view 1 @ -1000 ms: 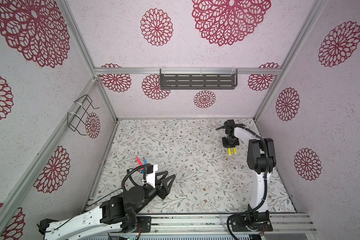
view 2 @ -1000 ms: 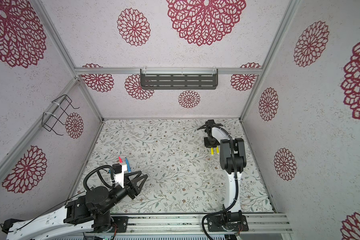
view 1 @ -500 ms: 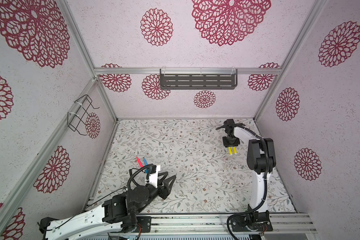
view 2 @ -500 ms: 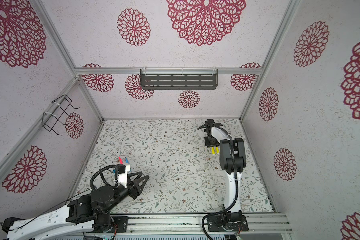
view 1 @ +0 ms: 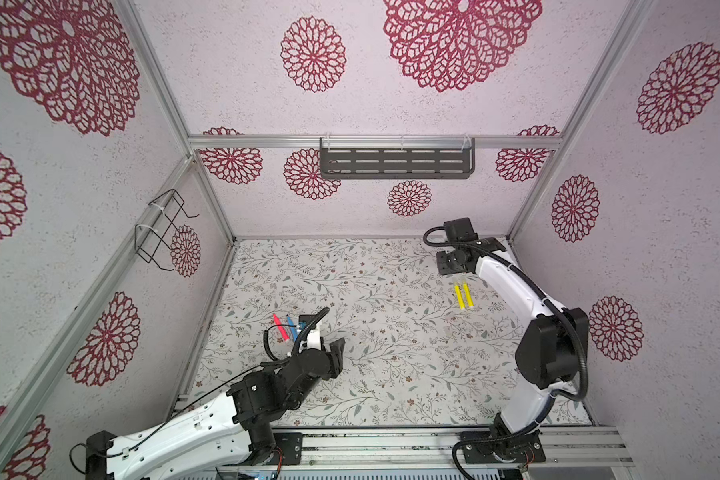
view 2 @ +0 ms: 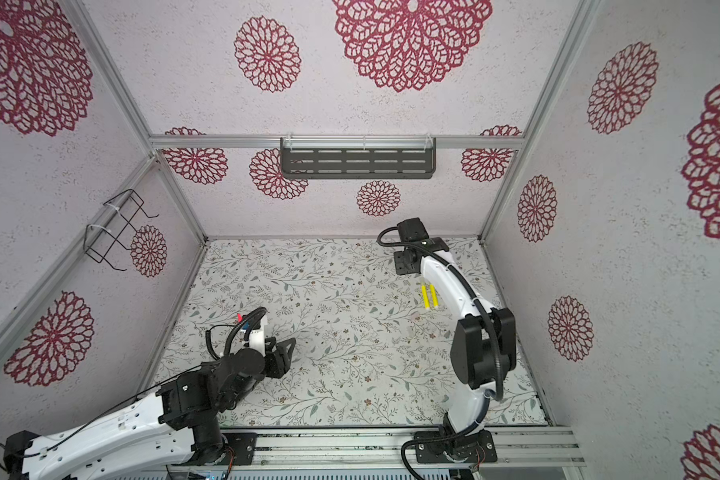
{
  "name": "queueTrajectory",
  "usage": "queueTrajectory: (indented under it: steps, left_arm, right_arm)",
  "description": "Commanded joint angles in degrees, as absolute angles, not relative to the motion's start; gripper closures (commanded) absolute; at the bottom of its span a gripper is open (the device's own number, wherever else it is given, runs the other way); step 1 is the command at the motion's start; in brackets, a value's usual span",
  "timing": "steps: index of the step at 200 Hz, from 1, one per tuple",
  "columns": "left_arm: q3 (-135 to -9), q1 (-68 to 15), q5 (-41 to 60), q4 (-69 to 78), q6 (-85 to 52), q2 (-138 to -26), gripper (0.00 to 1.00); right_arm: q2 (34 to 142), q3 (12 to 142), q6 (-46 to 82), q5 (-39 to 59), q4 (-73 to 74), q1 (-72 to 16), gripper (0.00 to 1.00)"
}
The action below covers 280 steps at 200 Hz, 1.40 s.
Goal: Insert the pens into the pen caps
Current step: 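Lift the right gripper away while the left gripper moves over the pink and blue markers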
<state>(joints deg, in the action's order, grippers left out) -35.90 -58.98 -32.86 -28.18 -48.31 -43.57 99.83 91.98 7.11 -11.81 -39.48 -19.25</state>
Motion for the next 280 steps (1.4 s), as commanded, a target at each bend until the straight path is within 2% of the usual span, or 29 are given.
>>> queueTrajectory:
  steps: [1,54,88,99,165,214,280]
  left_arm:
    - [-36.4,-53.0,-26.6,-29.6,-51.6,-44.5,0.35]
    - [-39.6,-36.2,-16.3,-29.4,-49.2,-51.8,0.31]
    - [-41.0,-32.4,-14.2,-26.7,-48.4,-57.8,0.31]
    - [-41.5,-31.2,-13.9,-26.7,-48.1,-59.8,0.31]
    - [-40.4,-21.0,-12.2,-24.5,-47.7,-66.0,0.32]
    - [-38.8,-13.6,-11.3,-22.3,-46.9,-69.2,0.33]
    - [-34.7,-5.7,-7.0,-17.8,-46.7,-72.2,0.35]
  right_arm:
    - [96.9,87.2,10.0,-6.5,-36.2,-20.7,0.55]
    - [86.6,74.5,13.6,-4.2,-31.1,-25.9,0.55]
    - [76.9,61.9,16.4,-2.7,-26.7,-27.0,0.53]
    - [73.8,58.2,17.4,-2.2,-26.3,-27.1,0.49]
    - [57.3,41.5,23.0,1.3,-21.8,-27.2,0.47]
    - [53.7,39.1,24.1,2.1,-23.3,-27.2,0.47]
    - [46.1,38.8,25.9,-3.9,-30.2,-27.2,0.43]
